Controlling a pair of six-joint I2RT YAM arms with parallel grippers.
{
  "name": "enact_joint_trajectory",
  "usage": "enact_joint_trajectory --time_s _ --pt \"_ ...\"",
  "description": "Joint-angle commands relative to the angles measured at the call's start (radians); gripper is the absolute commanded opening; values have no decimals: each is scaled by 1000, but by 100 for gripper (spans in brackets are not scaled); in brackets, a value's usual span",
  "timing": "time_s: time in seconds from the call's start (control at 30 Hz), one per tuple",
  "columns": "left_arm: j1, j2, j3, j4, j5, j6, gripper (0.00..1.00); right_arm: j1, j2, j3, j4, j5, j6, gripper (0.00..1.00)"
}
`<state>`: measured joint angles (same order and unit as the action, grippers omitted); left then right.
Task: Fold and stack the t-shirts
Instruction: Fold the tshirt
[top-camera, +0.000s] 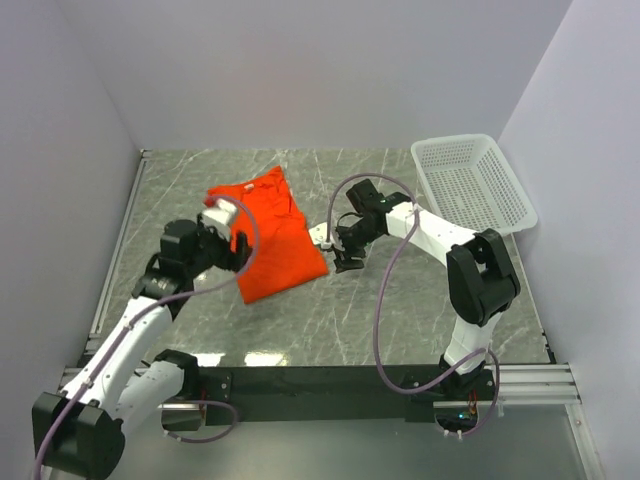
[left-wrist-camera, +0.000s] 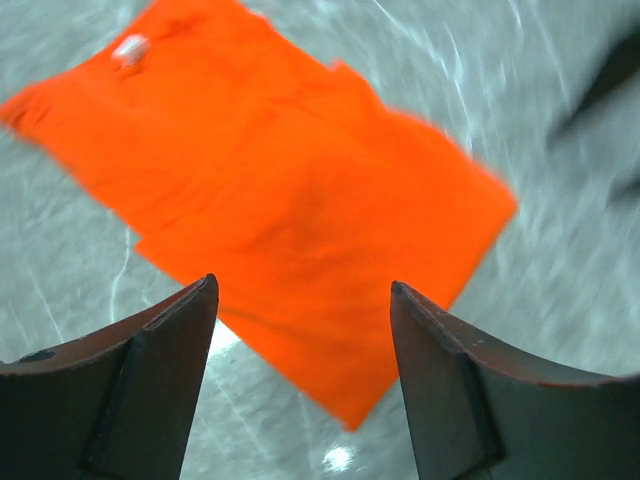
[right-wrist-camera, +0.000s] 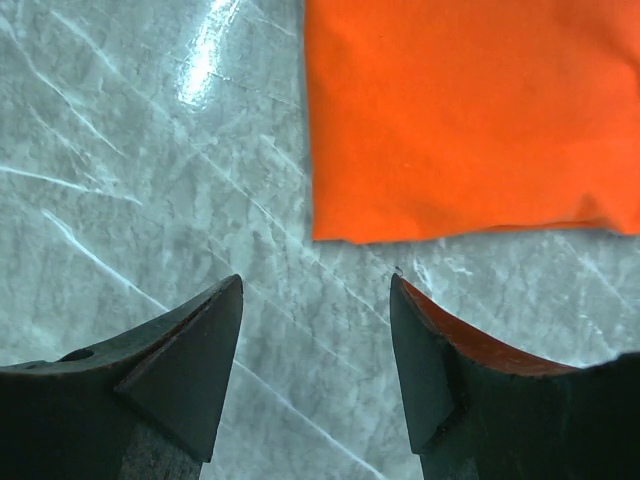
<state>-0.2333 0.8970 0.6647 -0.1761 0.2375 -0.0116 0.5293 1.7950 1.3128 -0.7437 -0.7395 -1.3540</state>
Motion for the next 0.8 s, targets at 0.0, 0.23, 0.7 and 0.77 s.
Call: enact_joint_trajectory --time_s 0.0,0.23,0.7,0.77 --pt "-104 -33 -82 47 71 443 76 -31 -59 36 -26 -50 -102 67" --pt "-218 -3 -152 -69 20 774 74 -49 -72 -7 -5 -61 -102 67" --pt "-351 174 -208 -36 -63 852 70 -38 -22 20 -28 -66 -89 66" --pt "-362 201 -214 -33 -104 852 69 -23 -11 22 -17 -38 -86 66"
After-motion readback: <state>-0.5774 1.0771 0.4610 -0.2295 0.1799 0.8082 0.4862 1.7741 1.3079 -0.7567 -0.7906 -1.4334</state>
